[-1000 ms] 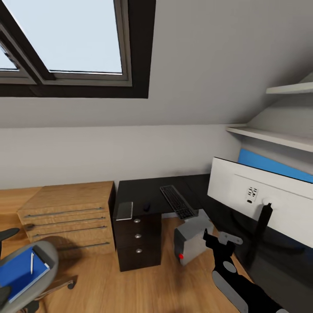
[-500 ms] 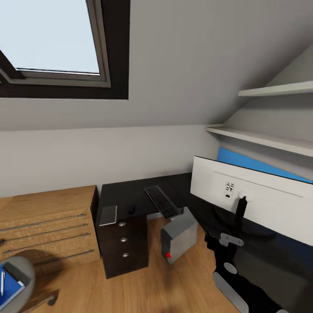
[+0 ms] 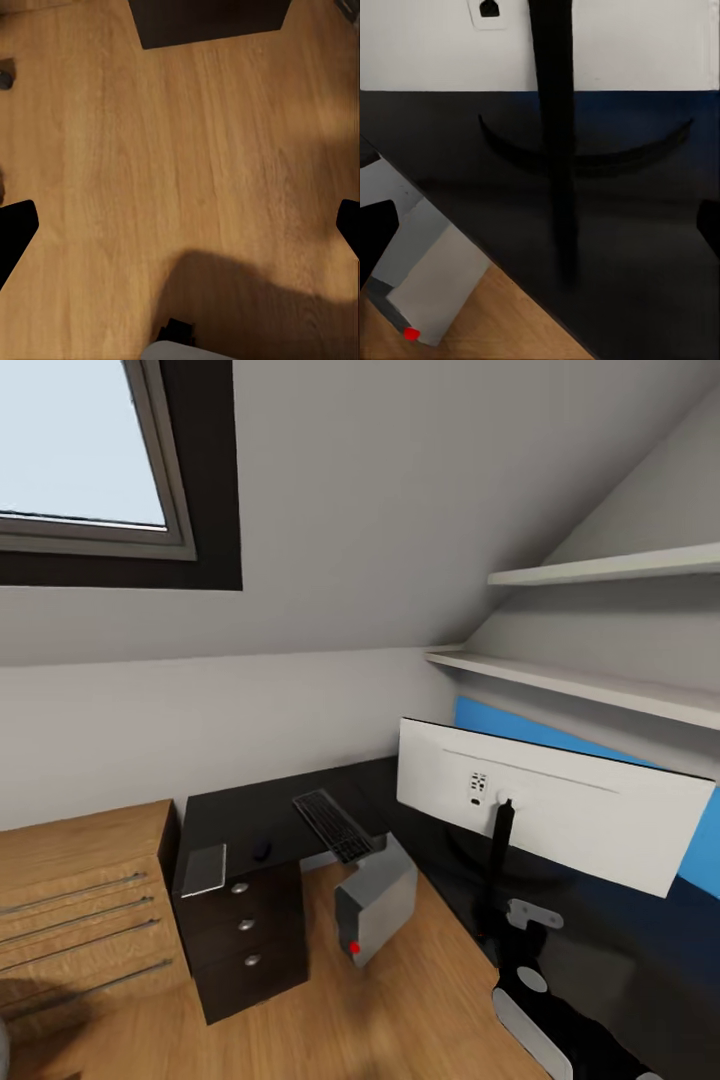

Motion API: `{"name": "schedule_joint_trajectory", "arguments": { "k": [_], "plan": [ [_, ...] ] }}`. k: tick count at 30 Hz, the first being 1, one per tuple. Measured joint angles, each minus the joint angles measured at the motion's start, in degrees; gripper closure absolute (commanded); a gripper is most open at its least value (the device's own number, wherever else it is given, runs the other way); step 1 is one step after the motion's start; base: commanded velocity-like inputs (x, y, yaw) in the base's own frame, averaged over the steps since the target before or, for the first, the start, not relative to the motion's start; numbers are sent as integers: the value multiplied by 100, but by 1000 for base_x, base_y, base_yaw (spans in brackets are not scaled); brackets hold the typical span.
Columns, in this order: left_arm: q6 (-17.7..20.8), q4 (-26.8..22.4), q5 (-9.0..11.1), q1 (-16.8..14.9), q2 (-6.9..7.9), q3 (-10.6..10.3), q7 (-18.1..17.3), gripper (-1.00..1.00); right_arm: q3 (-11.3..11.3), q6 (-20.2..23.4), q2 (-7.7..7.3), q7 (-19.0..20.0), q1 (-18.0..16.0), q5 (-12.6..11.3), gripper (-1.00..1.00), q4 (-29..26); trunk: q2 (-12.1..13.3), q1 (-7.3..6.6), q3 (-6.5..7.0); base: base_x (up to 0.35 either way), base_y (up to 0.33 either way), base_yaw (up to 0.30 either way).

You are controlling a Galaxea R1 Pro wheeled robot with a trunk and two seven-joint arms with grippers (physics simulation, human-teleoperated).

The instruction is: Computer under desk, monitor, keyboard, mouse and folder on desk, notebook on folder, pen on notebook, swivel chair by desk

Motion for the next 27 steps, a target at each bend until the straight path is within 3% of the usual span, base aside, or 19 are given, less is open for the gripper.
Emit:
{"name": "schedule_joint_trajectory", "arguments": {
  "k": [13,20,27],
  "plan": [
    [-14,-2,-32,5,-7,-35,2,-100,-17,-243,13,6,-1,184,-100,182,0,0,9,0,0,-70],
    [-31,-2,-46,2,-14,-42,2,-100,-34,-362,131,217,-26,206,-100,988,0,0,9,0,0,-1],
    [-48,-2,-48,1,-23,-48,2,-100,-41,-875,275,526,-61,212,-100,1604,-1,-2,9,132,0,0]
  ]
}}
